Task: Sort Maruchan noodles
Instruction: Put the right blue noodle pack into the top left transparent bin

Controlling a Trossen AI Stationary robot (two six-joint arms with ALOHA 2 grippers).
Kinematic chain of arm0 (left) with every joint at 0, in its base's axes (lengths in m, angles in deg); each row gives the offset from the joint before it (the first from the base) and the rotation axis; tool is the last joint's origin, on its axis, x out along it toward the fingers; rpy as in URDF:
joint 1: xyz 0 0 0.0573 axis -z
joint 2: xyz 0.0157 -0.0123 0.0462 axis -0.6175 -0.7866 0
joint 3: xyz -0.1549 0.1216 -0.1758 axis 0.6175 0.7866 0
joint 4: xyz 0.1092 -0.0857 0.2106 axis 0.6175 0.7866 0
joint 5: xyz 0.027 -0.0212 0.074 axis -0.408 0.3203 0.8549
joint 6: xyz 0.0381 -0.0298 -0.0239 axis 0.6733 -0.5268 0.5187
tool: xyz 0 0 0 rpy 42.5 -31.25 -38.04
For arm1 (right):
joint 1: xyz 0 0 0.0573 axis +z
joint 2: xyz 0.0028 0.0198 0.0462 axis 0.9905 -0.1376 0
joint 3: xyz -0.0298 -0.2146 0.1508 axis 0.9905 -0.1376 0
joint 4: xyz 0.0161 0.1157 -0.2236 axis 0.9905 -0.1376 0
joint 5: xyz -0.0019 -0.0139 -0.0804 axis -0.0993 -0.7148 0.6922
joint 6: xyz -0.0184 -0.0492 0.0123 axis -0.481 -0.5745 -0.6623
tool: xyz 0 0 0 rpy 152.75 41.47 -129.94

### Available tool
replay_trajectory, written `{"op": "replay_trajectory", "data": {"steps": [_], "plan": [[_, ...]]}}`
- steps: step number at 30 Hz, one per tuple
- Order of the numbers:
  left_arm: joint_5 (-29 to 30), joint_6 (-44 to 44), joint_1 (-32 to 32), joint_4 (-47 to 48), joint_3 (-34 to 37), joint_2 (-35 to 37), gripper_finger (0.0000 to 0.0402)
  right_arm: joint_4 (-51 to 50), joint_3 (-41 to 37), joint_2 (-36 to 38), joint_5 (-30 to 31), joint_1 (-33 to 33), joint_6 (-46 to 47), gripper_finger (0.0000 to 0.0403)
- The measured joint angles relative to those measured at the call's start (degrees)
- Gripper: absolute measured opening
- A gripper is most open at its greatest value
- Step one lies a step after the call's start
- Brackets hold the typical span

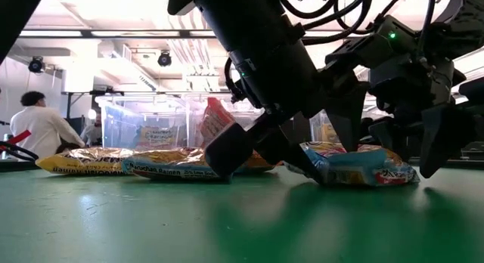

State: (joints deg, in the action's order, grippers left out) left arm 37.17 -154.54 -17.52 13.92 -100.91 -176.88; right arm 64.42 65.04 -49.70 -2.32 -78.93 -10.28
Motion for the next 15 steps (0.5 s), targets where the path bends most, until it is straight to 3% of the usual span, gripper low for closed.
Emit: {"op": "replay_trajectory", "data": {"steps": [7, 15], "plan": [[2.09, 2.96, 0.53, -2.02, 0.10, 0.05, 0.0191, 0.33, -0.12, 0.00, 0.04, 0.00, 0.00, 0.0141], [-2.75, 3.61, 1.67, -4.92, 0.05, 0.39, 0.0189, 1.05, -0.30, -0.02, 0.21, 0.00, -0.02, 0.0141]]}}
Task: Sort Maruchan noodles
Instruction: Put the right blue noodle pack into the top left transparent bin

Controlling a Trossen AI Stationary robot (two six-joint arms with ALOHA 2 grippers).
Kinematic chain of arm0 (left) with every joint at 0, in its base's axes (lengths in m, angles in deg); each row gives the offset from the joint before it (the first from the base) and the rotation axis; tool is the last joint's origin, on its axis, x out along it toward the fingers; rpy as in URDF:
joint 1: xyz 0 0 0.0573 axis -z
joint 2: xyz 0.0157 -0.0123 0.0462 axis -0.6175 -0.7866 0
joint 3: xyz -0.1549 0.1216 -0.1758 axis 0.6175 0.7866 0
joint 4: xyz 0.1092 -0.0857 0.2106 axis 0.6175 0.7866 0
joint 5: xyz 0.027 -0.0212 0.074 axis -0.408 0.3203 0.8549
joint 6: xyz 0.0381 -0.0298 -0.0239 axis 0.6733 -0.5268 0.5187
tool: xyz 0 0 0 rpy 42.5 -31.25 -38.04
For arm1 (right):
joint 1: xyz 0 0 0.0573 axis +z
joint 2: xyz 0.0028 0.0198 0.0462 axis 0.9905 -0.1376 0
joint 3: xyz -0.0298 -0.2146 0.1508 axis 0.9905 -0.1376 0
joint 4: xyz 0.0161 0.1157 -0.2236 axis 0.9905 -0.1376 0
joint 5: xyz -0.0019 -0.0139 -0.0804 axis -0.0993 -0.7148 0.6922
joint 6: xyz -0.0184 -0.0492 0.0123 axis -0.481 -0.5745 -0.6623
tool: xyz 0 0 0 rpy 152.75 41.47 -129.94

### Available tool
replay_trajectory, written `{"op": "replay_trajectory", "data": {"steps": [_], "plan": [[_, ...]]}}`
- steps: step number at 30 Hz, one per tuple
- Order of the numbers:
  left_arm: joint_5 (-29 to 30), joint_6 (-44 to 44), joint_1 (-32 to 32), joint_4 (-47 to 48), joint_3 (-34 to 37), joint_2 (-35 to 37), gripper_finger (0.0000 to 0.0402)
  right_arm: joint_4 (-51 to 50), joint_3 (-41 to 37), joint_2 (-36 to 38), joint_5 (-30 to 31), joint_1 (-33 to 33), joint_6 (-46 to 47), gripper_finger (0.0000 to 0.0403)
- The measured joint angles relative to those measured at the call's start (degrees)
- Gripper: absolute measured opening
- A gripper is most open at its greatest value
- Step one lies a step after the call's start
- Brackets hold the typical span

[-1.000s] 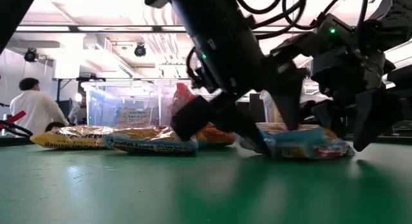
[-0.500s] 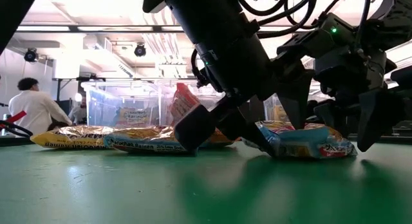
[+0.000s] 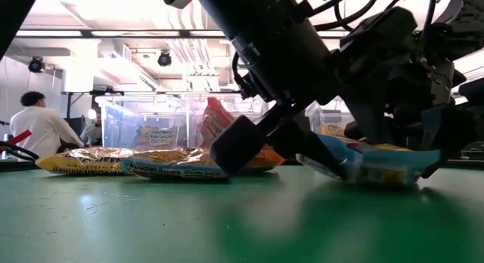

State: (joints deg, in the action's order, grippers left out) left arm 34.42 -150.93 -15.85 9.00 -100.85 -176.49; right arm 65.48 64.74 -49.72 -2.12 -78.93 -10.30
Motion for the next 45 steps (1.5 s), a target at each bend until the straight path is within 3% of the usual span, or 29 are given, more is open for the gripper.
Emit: {"op": "replay_trajectory", "data": {"steps": [11, 18, 21, 28, 33, 39, 45], "plan": [[-2.33, -2.83, 0.81, 4.94, -1.05, 0.43, 0.0189, 0.39, 0.11, 0.00, -2.93, 3.21, 3.69, 0.0141], [-2.37, -2.86, 0.85, 26.80, -8.43, 0.69, 0.0189, -0.11, 0.09, 0.00, -3.57, 4.13, 5.49, 0.0141], [-1.83, -2.65, 0.87, 29.23, -9.21, 0.74, 0.0189, 0.08, 0.04, 0.00, -3.45, 4.13, 5.91, 0.0141], [-0.64, -1.62, 0.85, 12.30, -1.60, 0.74, 0.0190, 0.50, -0.04, 0.00, -3.38, 4.11, 6.49, 0.0141], [0.48, -2.99, 0.94, 5.68, 3.28, 1.08, 0.0190, 0.48, -0.04, 0.00, -3.33, 4.11, 6.50, 0.0141], [3.70, 6.01, 0.85, -12.67, 9.22, 1.02, 0.0190, -0.81, -0.28, 0.02, -3.82, 4.13, 6.51, 0.0141], [3.50, 6.66, 0.66, -20.07, 11.41, 1.10, 0.0190, 0.55, -0.15, 0.00, -3.29, 4.09, 6.51, 0.0141]]}}
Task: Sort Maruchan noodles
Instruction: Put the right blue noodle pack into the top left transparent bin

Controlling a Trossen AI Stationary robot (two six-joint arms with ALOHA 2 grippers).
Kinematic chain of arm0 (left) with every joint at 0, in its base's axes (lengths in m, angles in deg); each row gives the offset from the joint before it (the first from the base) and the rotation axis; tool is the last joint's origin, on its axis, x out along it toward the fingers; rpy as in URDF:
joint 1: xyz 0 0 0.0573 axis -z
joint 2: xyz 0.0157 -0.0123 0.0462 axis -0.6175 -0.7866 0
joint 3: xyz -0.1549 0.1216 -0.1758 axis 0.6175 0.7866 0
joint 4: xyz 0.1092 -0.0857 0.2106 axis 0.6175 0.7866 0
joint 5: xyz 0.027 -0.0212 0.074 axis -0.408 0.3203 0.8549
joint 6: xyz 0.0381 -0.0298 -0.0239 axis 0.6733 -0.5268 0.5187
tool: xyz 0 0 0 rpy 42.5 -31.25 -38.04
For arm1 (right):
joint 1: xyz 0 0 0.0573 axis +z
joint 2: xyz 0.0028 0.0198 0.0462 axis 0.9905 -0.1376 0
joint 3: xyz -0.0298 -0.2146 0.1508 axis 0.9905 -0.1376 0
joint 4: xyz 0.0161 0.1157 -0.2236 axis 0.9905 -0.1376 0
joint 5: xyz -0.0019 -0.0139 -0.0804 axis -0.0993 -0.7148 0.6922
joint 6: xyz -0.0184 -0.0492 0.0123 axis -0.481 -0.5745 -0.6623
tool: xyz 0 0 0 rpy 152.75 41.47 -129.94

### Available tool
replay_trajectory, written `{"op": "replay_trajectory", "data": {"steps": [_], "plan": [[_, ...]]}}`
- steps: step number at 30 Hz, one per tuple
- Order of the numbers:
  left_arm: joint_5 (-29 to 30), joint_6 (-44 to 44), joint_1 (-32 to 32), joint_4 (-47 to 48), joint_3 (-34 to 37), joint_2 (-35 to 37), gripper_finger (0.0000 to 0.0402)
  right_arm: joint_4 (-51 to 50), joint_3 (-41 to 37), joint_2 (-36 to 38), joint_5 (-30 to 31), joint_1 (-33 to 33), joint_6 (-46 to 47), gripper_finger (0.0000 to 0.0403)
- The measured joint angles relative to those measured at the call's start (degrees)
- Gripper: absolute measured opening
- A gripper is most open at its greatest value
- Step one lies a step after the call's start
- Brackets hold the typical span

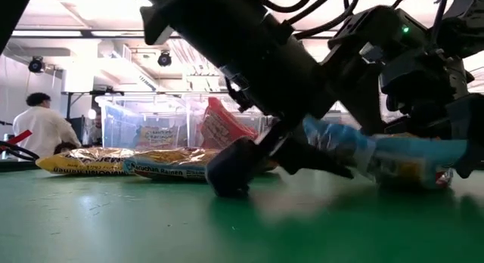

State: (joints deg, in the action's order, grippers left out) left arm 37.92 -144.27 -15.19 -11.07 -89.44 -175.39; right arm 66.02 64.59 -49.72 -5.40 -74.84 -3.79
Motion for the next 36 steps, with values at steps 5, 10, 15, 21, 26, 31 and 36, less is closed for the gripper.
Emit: {"op": "replay_trajectory", "data": {"steps": [5, 10, 15, 21, 26, 31, 36], "plan": [[-0.41, 3.49, -0.11, -3.61, -0.54, -0.29, 0.0173, 0.47, 0.11, 0.00, 0.50, 0.00, -0.04, 0.0141], [-0.37, 3.50, -0.11, -4.64, -0.61, -0.31, 0.0125, 0.67, 0.11, 0.00, 0.49, 0.00, -0.02, 0.0141], [-0.09, 3.48, -0.11, -4.86, -0.61, -0.31, 0.0102, 0.78, 0.11, 0.00, 0.52, 0.00, 0.42, 0.0141], [0.02, 1.82, -0.15, -3.43, -0.66, 0.00, 0.0115, -3.30, 1.33, 2.08, 3.16, -0.11, 1.15, 0.0141], [0.38, 1.65, -0.55, -1.47, -0.66, 0.93, 0.0111, -13.70, 5.49, 5.92, 7.09, -0.11, 1.39, 0.0141], [1.75, 1.82, -1.25, 1.80, -0.63, 1.89, 0.0107, -24.94, 9.91, 8.83, 14.18, -0.19, 1.58, 0.0141], [1.77, 1.60, -1.49, 5.56, -0.61, 3.54, 0.0107, -36.62, 14.23, 10.32, 15.46, -0.67, 4.79, 0.0141]]}}
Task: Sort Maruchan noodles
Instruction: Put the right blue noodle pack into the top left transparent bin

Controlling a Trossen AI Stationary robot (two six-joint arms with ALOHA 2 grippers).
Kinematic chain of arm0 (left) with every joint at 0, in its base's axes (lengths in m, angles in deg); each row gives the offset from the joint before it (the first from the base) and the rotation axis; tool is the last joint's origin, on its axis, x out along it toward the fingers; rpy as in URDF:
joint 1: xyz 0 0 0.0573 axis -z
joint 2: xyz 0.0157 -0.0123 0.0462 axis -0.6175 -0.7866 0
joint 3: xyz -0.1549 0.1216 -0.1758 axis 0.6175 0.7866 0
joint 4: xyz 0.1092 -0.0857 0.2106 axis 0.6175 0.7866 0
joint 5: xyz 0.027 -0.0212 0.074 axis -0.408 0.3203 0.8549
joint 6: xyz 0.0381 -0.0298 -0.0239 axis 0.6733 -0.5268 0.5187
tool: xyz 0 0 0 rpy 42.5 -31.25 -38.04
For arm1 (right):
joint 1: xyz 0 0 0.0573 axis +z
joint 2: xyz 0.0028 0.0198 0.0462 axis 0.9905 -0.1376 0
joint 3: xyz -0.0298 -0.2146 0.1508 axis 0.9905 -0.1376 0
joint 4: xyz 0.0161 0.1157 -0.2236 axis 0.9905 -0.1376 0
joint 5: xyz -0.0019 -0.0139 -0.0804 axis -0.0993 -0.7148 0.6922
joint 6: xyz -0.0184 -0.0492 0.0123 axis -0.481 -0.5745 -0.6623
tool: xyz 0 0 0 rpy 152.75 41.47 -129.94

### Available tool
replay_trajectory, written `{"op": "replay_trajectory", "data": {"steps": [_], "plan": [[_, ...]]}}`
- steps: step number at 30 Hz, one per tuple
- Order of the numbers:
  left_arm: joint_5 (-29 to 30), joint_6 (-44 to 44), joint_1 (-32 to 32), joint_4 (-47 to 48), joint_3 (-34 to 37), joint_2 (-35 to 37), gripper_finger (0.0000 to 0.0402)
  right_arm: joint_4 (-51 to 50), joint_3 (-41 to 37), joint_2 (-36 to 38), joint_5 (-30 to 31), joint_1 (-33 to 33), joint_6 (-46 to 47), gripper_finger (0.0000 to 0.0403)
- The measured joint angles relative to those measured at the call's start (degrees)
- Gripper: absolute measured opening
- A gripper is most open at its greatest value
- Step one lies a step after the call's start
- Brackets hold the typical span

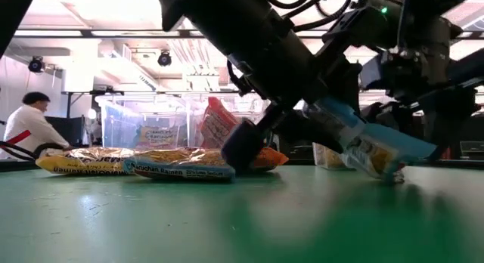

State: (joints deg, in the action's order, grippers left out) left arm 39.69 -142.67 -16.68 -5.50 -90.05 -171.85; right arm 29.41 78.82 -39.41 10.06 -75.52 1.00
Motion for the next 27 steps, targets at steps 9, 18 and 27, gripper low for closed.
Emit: {"op": "replay_trajectory", "data": {"steps": [9, 18, 27], "plan": [[2.20, -0.82, -0.16, 5.42, 0.02, 2.34, 0.0107, -12.46, 8.11, 0.25, 4.99, -1.07, 0.15, 0.0141], [12.40, 1.87, -0.48, 15.69, 0.02, 9.88, 0.0108, -23.05, 15.71, 0.75, 8.61, -1.38, 0.13, 0.0141], [17.82, -1.04, -2.35, 42.50, 0.02, 19.91, 0.0109, -23.80, 18.01, 1.38, 10.08, -1.38, -1.86, 0.0141]]}}
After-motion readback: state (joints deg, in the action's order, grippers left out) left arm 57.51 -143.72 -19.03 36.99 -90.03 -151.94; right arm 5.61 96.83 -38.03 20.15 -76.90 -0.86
